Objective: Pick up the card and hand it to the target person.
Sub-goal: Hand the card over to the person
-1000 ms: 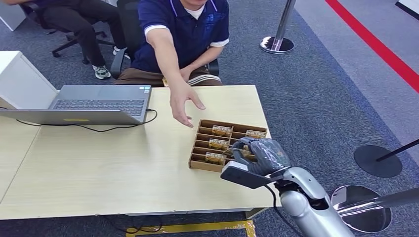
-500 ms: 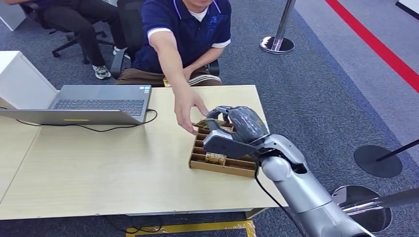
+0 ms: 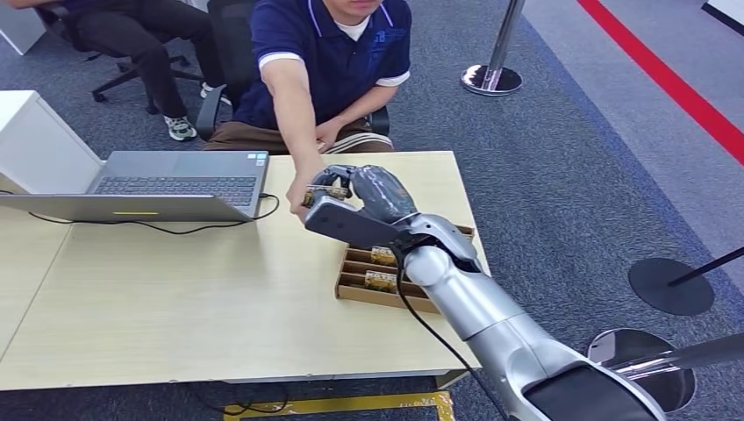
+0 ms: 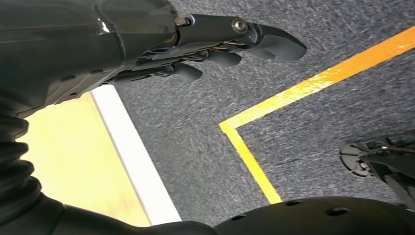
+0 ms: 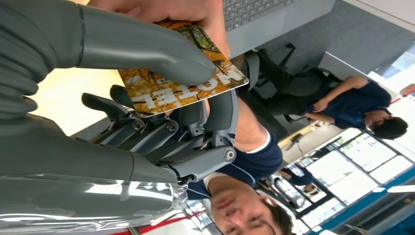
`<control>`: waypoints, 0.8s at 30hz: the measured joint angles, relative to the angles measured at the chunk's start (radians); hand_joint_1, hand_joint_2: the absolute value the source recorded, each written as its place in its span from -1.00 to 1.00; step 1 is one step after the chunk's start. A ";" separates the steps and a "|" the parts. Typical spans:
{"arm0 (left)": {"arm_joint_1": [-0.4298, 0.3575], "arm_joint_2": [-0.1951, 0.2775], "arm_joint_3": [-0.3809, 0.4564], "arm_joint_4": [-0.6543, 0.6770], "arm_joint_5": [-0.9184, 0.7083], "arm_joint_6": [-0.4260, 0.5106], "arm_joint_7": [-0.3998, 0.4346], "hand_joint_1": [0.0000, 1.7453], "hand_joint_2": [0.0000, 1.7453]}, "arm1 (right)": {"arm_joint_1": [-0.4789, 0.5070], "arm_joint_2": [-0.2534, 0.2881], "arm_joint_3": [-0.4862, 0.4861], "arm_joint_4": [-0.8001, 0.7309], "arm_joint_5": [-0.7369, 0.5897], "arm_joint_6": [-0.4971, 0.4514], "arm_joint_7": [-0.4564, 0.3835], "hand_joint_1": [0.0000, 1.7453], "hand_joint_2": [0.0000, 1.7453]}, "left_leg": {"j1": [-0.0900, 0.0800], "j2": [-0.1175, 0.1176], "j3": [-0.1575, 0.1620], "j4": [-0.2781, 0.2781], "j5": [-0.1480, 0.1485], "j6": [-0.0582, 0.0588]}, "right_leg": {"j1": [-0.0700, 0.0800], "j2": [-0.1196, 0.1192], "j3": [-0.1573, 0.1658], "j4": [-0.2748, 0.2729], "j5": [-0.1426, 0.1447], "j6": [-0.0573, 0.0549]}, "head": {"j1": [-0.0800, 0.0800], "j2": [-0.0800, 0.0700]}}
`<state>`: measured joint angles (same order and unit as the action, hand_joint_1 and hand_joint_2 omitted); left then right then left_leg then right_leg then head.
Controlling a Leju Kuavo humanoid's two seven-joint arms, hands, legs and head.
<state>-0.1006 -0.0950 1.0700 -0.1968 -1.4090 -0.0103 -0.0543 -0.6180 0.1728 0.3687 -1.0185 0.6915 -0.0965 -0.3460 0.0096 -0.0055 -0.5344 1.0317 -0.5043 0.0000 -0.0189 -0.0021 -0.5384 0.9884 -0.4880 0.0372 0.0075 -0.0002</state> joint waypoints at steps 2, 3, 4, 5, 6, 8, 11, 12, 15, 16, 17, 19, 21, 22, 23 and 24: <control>0.000 0.000 0.000 0.000 0.000 -0.001 0.003 -1.00 1.00 | -0.010 0.011 0.001 0.031 0.000 -0.004 -0.001 0.90 1.00 | 0.000 0.000 0.000 0.000 0.000 0.000 | 0.000 0.000 0.000 0.000 0.000 0.000 | 0.000 0.000; 0.000 0.000 0.000 0.000 0.000 -0.002 0.005 -1.00 1.00 | -0.014 0.015 0.001 0.044 0.000 -0.006 -0.001 0.90 1.00 | 0.000 0.000 0.000 0.000 0.000 0.000 | 0.000 0.000 0.000 0.000 0.000 0.000 | 0.000 0.000; 0.000 0.000 0.000 0.000 0.000 -0.004 0.007 -1.00 1.00 | -0.018 0.019 0.002 0.055 0.000 -0.008 -0.002 0.90 1.00 | 0.000 0.000 0.000 0.000 0.000 0.000 | 0.000 0.000 0.000 0.000 0.000 0.000 | 0.000 0.000; 0.000 0.000 0.000 0.000 0.000 -0.006 0.009 -1.00 1.00 | -0.021 0.021 0.004 0.065 0.000 -0.009 -0.002 0.90 1.00 | 0.000 0.000 0.000 0.000 0.000 0.000 | 0.000 0.000 0.000 0.000 0.000 0.000 | 0.000 0.000; 0.000 0.000 0.000 0.000 0.000 -0.008 0.010 -1.00 1.00 | -0.023 0.024 0.006 0.073 0.000 -0.009 -0.003 0.90 1.00 | 0.000 0.000 0.000 0.000 0.000 0.000 | 0.000 0.000 0.000 0.000 0.000 0.000 | 0.000 0.000; 0.000 0.000 0.000 0.000 0.000 -0.011 0.009 -1.00 1.00 | -0.026 0.027 0.009 0.085 0.000 -0.010 -0.004 0.90 1.00 | 0.000 0.000 0.000 0.000 0.000 0.000 | 0.000 0.000 0.000 0.000 0.000 0.000 | 0.000 0.000; 0.000 0.000 0.000 0.000 0.000 -0.015 0.009 -1.00 1.00 | -0.029 0.031 0.009 0.097 0.001 -0.010 -0.005 0.90 1.00 | 0.000 0.000 0.000 0.000 0.000 0.000 | 0.000 0.000 0.000 0.000 0.000 0.000 | 0.000 0.000; 0.000 0.000 0.000 0.000 0.000 -0.016 0.009 -1.00 1.00 | -0.030 0.031 0.009 0.100 0.001 -0.010 -0.005 0.88 1.00 | 0.000 0.000 0.000 0.000 0.000 0.000 | 0.000 0.000 0.000 0.000 0.000 0.000 | 0.000 0.000; 0.000 0.000 0.000 0.000 0.000 -0.017 0.007 -1.00 1.00 | -0.031 0.032 0.009 0.107 0.001 -0.010 -0.006 0.06 1.00 | 0.000 0.000 0.000 0.000 0.000 0.000 | 0.000 0.000 0.000 0.000 0.000 0.000 | 0.000 0.000; 0.000 0.000 0.000 0.000 -0.001 -0.017 0.005 -1.00 0.50 | -0.032 0.032 0.009 0.108 0.001 -0.010 -0.006 -0.39 1.00 | 0.000 0.000 0.000 0.000 0.000 0.000 | 0.000 0.000 0.000 0.000 0.000 0.000 | 0.000 0.000; 0.000 0.000 0.000 0.000 -0.001 -0.017 0.002 -1.00 0.00 | -0.033 0.032 0.009 0.110 0.001 -0.010 -0.006 -0.82 1.00 | 0.000 0.000 0.000 0.000 0.000 0.000 | 0.000 0.000 0.000 0.000 0.000 0.000 | 0.000 0.000; 0.000 0.000 0.000 0.000 -0.001 -0.015 -0.005 -1.00 -1.00 | -0.034 0.032 0.010 0.114 0.007 -0.013 -0.003 -1.00 1.00 | 0.000 0.000 0.000 0.000 0.000 0.000 | 0.000 0.000 0.000 0.000 0.000 0.000 | 0.000 0.000; 0.000 0.000 0.000 0.000 -0.001 -0.010 -0.006 -1.00 -1.00 | -0.034 0.032 0.010 0.116 0.016 -0.017 0.001 -1.00 1.00 | 0.000 0.000 0.000 0.000 0.000 0.000 | 0.000 0.000 0.000 0.000 0.000 0.000 | 0.000 0.000; 0.000 0.000 0.000 0.000 -0.001 -0.008 -0.005 -1.00 -1.00 | -0.034 0.032 0.010 0.116 0.018 -0.018 0.002 -1.00 1.00 | 0.000 0.000 0.000 0.000 0.000 0.000 | 0.000 0.000 0.000 0.000 0.000 0.000 | 0.000 0.000; 0.000 0.000 0.000 0.000 -0.001 -0.006 -0.004 -1.00 -1.00 | -0.034 0.032 0.010 0.116 0.019 -0.019 0.004 -1.00 1.00 | 0.000 0.000 0.000 0.000 0.000 0.000 | 0.000 0.000 0.000 0.000 0.000 0.000 | 0.000 0.000; 0.000 0.000 0.000 0.000 -0.001 -0.006 -0.003 -1.00 -1.00 | -0.034 0.032 0.010 0.116 0.019 -0.021 0.007 -1.00 1.00 | 0.000 0.000 0.000 0.000 0.000 0.000 | 0.000 0.000 0.000 0.000 0.000 0.000 | 0.000 0.000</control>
<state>-0.1004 -0.0950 1.0700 -0.1968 -1.4103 -0.0159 -0.0575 -0.6518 0.2050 0.3788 -0.9023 0.7105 -0.1171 -0.3394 0.0096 -0.0056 -0.5344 1.0318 -0.5042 -0.0001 -0.0190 -0.0022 -0.5385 0.9883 -0.4879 0.0371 0.0074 -0.0001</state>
